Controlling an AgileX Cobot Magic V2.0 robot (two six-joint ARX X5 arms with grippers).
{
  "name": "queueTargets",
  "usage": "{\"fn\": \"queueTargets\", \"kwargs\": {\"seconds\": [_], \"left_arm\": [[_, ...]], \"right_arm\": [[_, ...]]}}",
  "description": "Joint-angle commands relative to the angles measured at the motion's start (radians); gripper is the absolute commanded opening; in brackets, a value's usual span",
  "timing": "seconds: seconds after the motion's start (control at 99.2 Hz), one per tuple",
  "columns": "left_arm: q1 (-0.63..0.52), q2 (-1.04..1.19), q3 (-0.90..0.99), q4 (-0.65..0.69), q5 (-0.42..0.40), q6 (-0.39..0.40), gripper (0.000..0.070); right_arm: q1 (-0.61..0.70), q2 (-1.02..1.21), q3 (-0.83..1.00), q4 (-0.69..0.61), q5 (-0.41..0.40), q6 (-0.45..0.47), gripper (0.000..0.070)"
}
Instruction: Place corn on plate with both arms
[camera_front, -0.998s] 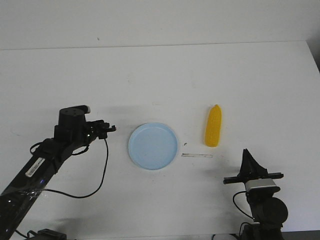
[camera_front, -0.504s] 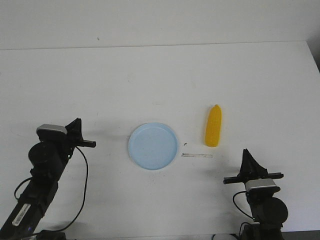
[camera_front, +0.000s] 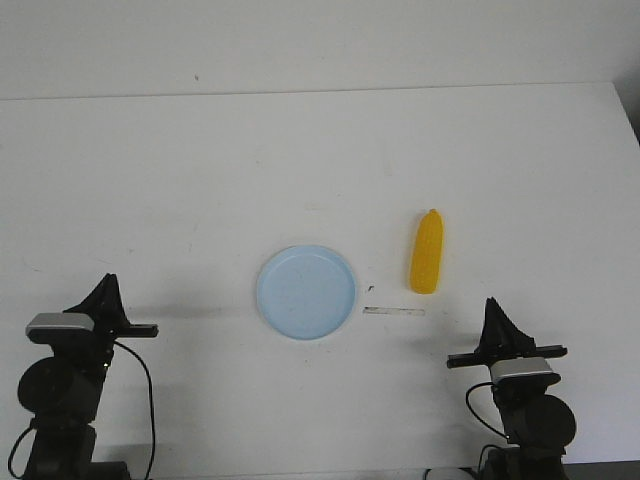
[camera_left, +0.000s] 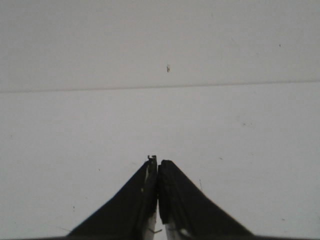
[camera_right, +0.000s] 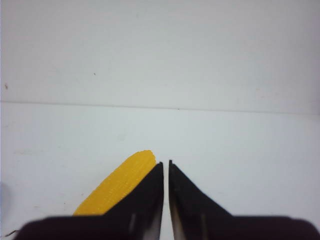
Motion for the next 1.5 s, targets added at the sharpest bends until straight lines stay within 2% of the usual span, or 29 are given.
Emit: {"fn": "queueTargets", "kwargs": {"seconds": [0.0, 0.181, 0.524, 1.159, 1.27, 1.391, 1.492], "left_arm": [[0.007, -0.040, -0.001, -0.019, 0.000, 0.016, 0.0001], [0.009, -0.144, -0.001, -0.107, 0.000, 0.016, 0.0001], [0.009, -0.230, -0.001, -0.122, 0.000, 0.016, 0.0001], [0.008, -0.231, -0.001, -0.122, 0.000, 0.016, 0.0001], [0.008, -0.231, -0.001, -0.122, 0.000, 0.016, 0.0001], [0.008, -0.231, -0.001, -0.122, 0.000, 0.016, 0.0001], [0.008, -0.231, -0.001, -0.122, 0.000, 0.016, 0.0001]], "right_arm": [[0.001, 0.000, -0.001, 0.012, -0.002, 0.005, 0.0015], [0.001, 0.000, -0.001, 0.012, -0.002, 0.005, 0.0015], [0.001, 0.000, -0.001, 0.012, -0.002, 0.005, 0.0015], [0.001, 0.000, -0.001, 0.014, -0.002, 0.005, 0.0015], [0.001, 0.000, -0.001, 0.019, 0.044, 0.007, 0.0015], [0.001, 0.000, 0.016, 0.057, 0.047, 0.012, 0.0009], [0.001, 0.030, 0.089, 0.018, 0.053, 0.012, 0.0007]]}}
